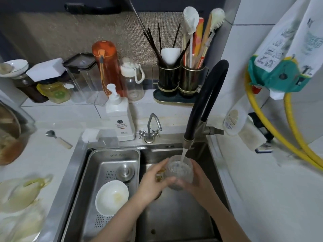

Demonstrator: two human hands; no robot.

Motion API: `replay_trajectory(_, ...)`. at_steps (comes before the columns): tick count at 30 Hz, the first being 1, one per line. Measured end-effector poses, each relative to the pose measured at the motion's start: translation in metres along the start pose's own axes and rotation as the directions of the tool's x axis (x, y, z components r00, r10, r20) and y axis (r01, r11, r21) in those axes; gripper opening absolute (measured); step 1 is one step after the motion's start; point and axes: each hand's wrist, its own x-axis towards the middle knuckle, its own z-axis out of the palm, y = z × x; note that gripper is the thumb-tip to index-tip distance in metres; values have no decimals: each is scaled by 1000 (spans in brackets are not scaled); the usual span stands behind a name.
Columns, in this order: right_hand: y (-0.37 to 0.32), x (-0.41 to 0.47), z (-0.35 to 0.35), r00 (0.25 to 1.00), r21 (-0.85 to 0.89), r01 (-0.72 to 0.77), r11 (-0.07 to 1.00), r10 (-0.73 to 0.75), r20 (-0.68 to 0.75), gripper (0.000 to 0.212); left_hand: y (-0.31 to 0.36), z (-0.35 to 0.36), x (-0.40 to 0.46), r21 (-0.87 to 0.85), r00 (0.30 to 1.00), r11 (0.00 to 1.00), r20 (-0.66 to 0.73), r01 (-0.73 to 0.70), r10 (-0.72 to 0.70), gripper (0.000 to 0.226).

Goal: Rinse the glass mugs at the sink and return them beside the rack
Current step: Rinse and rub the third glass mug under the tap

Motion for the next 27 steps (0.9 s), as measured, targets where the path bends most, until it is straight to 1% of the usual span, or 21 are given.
replay_trajectory(2,-7,6,-4,1000,7,10,1000,-10,7,66,5,-1,6,-20,1000,1000,-16,-11,11,61)
replay_trajectory(5,-15,5,-16,999,21,26,999,-26,-26,49,15,11,13,-16,999,999,-7,-47,46,66)
replay_trajectory(6,-12,2,-18,999,46,25,999,-23,-42,49,16,15,12,-7,999,999,14,-51,51,66)
replay_trajectory(8,-5,-4,-16,998,85,7,996,-3,-55,55,12,16,6,-21,998,998,27,-53,53,64)
replay_trajectory(11,5,1,-5,1000,58,-14,998,14,-2,59,4,4,0,-60,999,997,-16,-44,43,61)
replay_trajectory(14,0,11,-10,999,70,-39,997,40,-8,58,10,3,6,-92,998,995,-41,-42,38,60)
replay_trajectory(16,2,9,-16,999,61,-23,998,24,-21,59,18,9,7,-58,999,997,-20,-51,50,60)
replay_trajectory(18,5,0,-14,998,90,-29,995,34,-58,64,14,10,2,-43,998,997,-8,-62,62,60)
replay_trajectory(21,0,-1,-2,999,72,2,997,1,-45,60,4,0,-1,-91,999,996,-28,-22,19,60)
replay_trajectory(22,-3,2,-1,999,63,-13,998,15,-35,58,3,-2,1,-105,999,994,-36,-4,0,60)
replay_trajectory(24,-6,7,-4,1000,76,-18,997,20,-17,50,6,-1,6,-120,999,993,-38,21,-26,58)
replay_trajectory(25,-3,7,-6,1000,75,-11,997,13,-25,47,8,1,8,-118,999,993,-27,30,-33,56)
replay_trajectory(27,3,4,-9,997,55,-15,998,19,-72,49,10,5,8,-113,999,993,8,34,-33,54)
